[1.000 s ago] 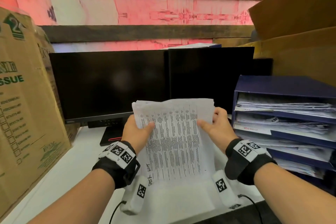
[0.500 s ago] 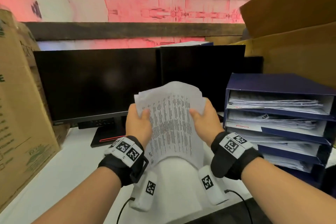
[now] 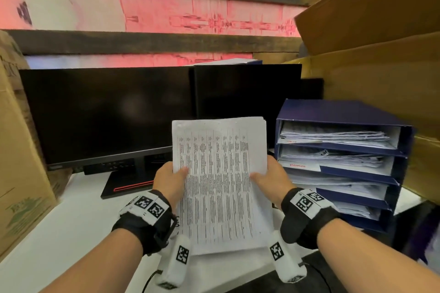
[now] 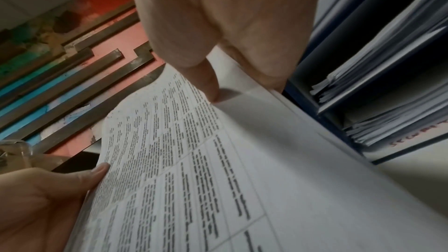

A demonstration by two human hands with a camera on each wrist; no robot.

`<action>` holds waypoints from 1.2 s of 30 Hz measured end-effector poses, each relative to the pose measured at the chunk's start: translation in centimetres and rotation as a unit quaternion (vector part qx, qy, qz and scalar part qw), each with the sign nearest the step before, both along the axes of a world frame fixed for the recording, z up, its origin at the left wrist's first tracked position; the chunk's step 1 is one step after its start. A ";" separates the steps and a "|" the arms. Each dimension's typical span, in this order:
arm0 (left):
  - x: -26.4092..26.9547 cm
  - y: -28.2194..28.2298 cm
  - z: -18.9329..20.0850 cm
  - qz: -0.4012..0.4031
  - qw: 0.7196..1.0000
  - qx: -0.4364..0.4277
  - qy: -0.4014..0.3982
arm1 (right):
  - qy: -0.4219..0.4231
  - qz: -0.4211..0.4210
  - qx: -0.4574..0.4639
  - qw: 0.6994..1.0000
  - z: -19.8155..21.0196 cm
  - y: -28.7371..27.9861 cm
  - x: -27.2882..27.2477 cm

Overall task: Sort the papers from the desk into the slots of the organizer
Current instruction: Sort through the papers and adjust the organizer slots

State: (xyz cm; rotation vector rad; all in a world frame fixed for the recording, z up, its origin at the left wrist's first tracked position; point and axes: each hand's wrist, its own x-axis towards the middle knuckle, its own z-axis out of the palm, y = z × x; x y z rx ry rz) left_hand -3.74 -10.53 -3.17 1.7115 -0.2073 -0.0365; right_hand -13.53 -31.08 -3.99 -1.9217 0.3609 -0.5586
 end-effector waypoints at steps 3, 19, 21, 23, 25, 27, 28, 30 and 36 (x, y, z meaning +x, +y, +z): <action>-0.5 -1.1 -0.4 -0.029 0.999 0.021 0.010 | 0.001 -0.018 0.001 1.000 -0.3 -1.2 -1.3; -2.4 -3.0 -0.1 -0.043 0.992 -0.116 -0.003 | -0.109 -0.062 0.029 0.992 0.7 -3.7 -6.1; -2.5 -2.9 -0.4 -0.052 0.990 -0.129 -0.004 | -0.112 -0.060 0.045 0.991 0.8 -3.5 -6.2; -2.4 -2.8 -0.3 -0.058 0.988 -0.145 -0.016 | -0.124 -0.054 0.080 0.988 1.0 -3.4 -6.1; -2.3 -2.7 0.0 -0.072 0.985 -0.156 -0.022 | -0.132 -0.038 0.104 0.985 1.2 -3.2 -5.9; -2.2 -2.8 -0.2 -0.094 0.988 -0.123 -0.029 | -0.102 -0.018 0.075 0.992 0.9 -2.7 -5.7; -2.4 -2.8 -0.5 -0.103 0.990 -0.087 -0.036 | -0.073 -0.005 0.049 0.996 0.5 -2.3 -5.6; -2.9 -3.0 -1.4 -0.107 0.993 -0.039 -0.038 | -0.020 0.016 0.007 1.000 -0.9 -1.6 -5.5; -3.0 -3.4 -1.6 -0.099 0.995 -0.011 -0.023 | -0.027 -0.019 0.031 0.999 -1.8 -2.4 -6.3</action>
